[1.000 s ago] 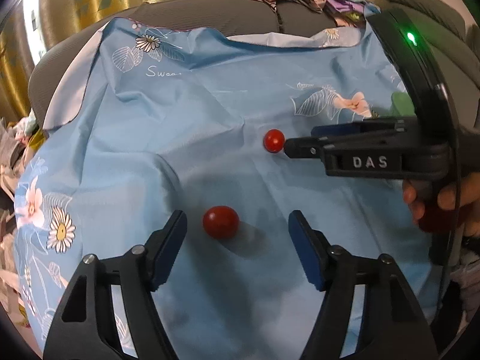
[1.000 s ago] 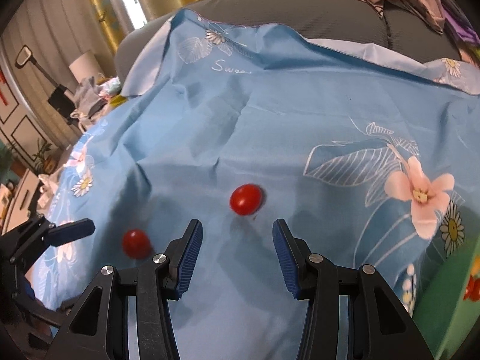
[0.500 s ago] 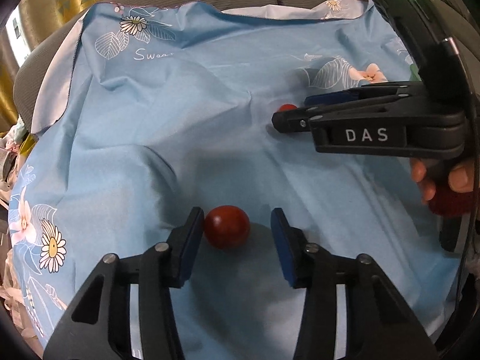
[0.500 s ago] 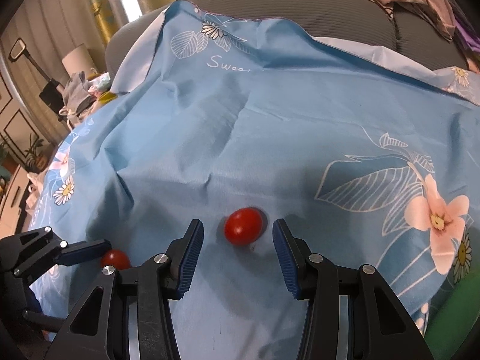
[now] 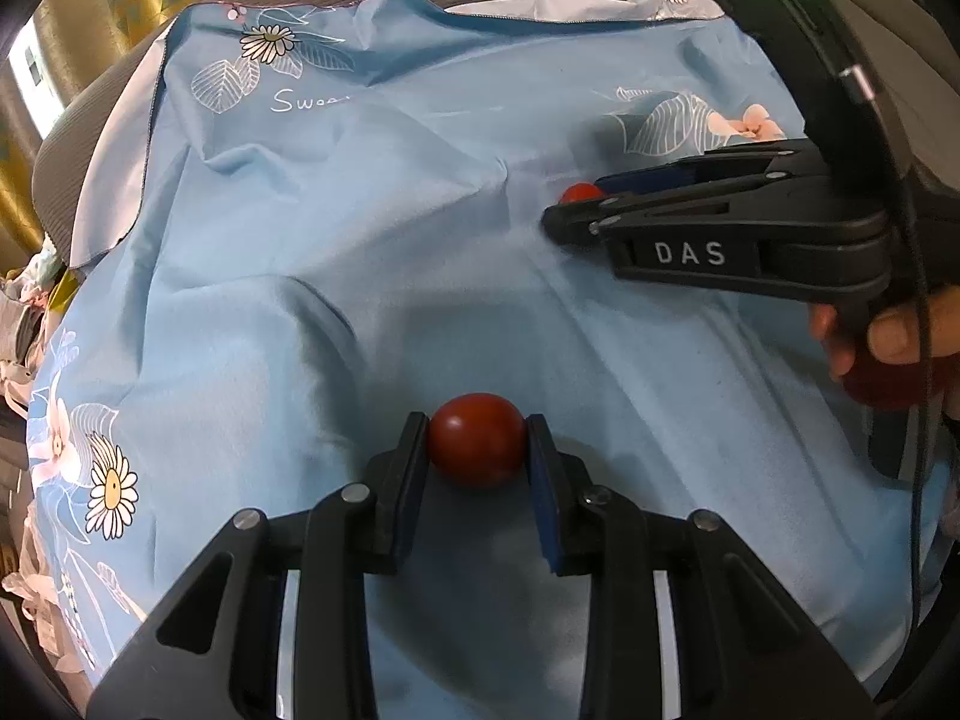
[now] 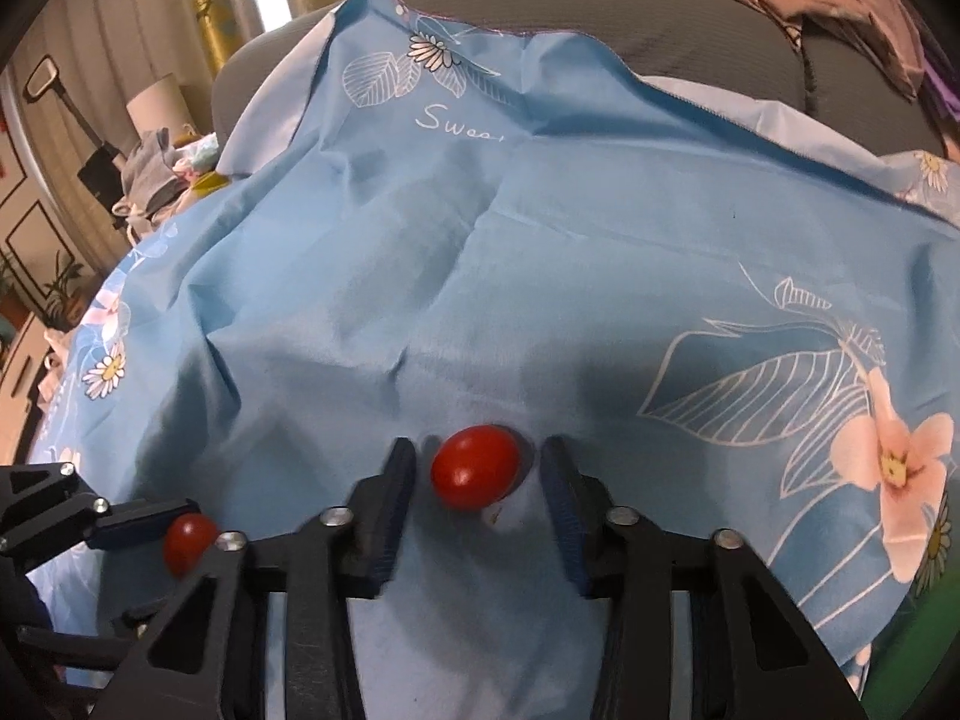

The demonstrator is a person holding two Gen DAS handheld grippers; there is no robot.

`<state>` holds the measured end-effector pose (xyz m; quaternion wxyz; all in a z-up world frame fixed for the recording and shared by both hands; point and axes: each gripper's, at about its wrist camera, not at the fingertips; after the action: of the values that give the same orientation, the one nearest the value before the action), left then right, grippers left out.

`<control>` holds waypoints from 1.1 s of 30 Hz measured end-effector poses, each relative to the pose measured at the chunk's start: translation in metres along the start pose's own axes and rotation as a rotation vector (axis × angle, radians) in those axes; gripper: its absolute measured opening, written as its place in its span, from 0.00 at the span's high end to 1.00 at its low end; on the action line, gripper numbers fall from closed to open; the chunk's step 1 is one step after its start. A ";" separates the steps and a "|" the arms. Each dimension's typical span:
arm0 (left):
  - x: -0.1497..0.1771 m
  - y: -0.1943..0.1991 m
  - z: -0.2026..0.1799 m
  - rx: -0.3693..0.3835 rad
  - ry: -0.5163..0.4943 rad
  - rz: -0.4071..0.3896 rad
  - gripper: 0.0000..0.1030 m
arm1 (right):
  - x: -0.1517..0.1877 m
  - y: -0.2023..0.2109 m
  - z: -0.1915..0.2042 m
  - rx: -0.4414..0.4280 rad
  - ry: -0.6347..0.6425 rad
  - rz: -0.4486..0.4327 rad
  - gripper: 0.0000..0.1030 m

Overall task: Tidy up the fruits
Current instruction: 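Grasp a cherry tomato with the right tool while the left tool grasps the other, then carry both cherry tomatoes over the green bowl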

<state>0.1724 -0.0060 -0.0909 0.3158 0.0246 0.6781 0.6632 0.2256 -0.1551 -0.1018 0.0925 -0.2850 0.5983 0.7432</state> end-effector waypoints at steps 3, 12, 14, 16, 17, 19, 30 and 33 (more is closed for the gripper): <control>0.000 0.000 -0.001 0.009 0.022 0.001 0.70 | 0.001 0.001 -0.002 -0.002 -0.010 -0.003 0.70; 0.003 0.019 -0.012 0.010 0.062 -0.022 0.70 | 0.011 0.028 0.000 -0.033 -0.018 -0.040 0.70; 0.004 0.027 -0.016 0.015 0.063 -0.035 0.70 | 0.018 0.043 0.001 -0.049 -0.018 -0.064 0.70; 0.004 0.036 -0.023 0.013 0.057 -0.046 0.70 | 0.024 0.055 0.001 -0.057 -0.022 -0.079 0.70; 0.005 0.041 -0.027 0.009 0.054 -0.053 0.70 | 0.028 0.062 0.000 -0.060 -0.028 -0.089 0.70; 0.005 0.052 -0.036 0.011 0.044 -0.068 0.70 | 0.036 0.078 -0.002 -0.073 -0.039 -0.109 0.70; -0.008 0.099 -0.101 0.030 -0.046 -0.144 0.70 | 0.088 0.167 -0.031 -0.048 -0.089 -0.231 0.70; -0.014 0.105 -0.122 0.047 -0.075 -0.153 0.70 | 0.103 0.185 -0.045 -0.024 -0.116 -0.254 0.70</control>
<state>0.0870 -0.1079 0.0011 0.3900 0.0054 0.6812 0.6195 0.0664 -0.2675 -0.0079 0.2168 -0.3160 0.5421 0.7479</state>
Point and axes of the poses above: each gripper's, at about its wrist camera, not at the fingertips, and y roughly against the way its jaws point, z to its left, x to its underside, and after that the axes turned 9 degrees about z, right-handed
